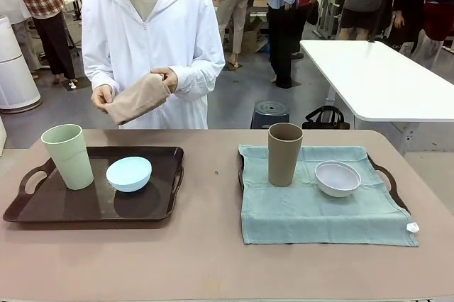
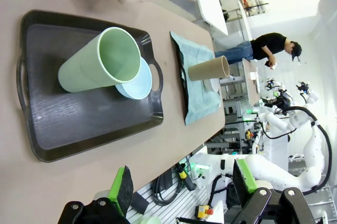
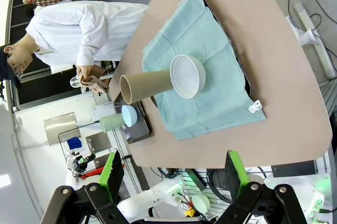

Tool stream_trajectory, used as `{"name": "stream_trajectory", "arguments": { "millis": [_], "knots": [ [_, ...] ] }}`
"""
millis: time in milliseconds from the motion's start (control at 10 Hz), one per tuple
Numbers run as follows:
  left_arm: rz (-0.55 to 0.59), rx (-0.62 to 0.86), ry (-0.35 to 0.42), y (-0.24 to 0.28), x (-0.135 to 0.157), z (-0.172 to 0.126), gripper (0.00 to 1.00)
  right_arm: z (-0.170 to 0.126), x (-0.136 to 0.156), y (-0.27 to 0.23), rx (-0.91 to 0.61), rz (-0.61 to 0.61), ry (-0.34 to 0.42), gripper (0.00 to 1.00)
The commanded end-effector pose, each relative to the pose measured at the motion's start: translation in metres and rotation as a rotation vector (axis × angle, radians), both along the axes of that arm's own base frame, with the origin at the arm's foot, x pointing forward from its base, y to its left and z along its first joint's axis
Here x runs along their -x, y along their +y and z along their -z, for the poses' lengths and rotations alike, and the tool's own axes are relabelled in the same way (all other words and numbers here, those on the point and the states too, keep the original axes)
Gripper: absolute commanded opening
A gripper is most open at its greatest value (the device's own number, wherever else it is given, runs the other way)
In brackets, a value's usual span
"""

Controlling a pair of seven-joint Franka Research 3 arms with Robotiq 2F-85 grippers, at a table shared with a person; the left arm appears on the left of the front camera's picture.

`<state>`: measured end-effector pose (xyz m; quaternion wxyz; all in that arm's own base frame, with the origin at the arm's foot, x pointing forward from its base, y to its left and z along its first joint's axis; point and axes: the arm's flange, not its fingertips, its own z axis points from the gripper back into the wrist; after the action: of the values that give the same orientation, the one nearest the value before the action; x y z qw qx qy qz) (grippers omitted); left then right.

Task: Set up a tray with a mat and arrange the tableware.
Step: Pick up the Picnic Bowl and Reusable plastic cup from the Handle tray in front of the human's position and hold them in the air.

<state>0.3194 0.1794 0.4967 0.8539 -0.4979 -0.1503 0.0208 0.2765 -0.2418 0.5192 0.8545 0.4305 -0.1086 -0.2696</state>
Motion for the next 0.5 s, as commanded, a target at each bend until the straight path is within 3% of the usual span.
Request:
{"name": "stream_trajectory", "arguments": {
  "millis": [0, 300, 400],
  "knots": [
    [-0.004, 0.004, -0.013, 0.001, -0.001, 0.000, 1.00, -0.001, 0.000, 0.000, -0.013, -0.007, -0.018, 1.00],
    [-0.004, 0.004, -0.013, 0.001, -0.001, 0.000, 1.00, 0.000, 0.000, 0.000, 0.000, 0.000, 0.000, 1.00],
    [0.000, 0.000, 0.000, 0.000, 0.000, 0.000, 1.00, -0.008, -0.014, 0.020, 0.043, -0.031, 0.014, 1.00]
  ]
}}
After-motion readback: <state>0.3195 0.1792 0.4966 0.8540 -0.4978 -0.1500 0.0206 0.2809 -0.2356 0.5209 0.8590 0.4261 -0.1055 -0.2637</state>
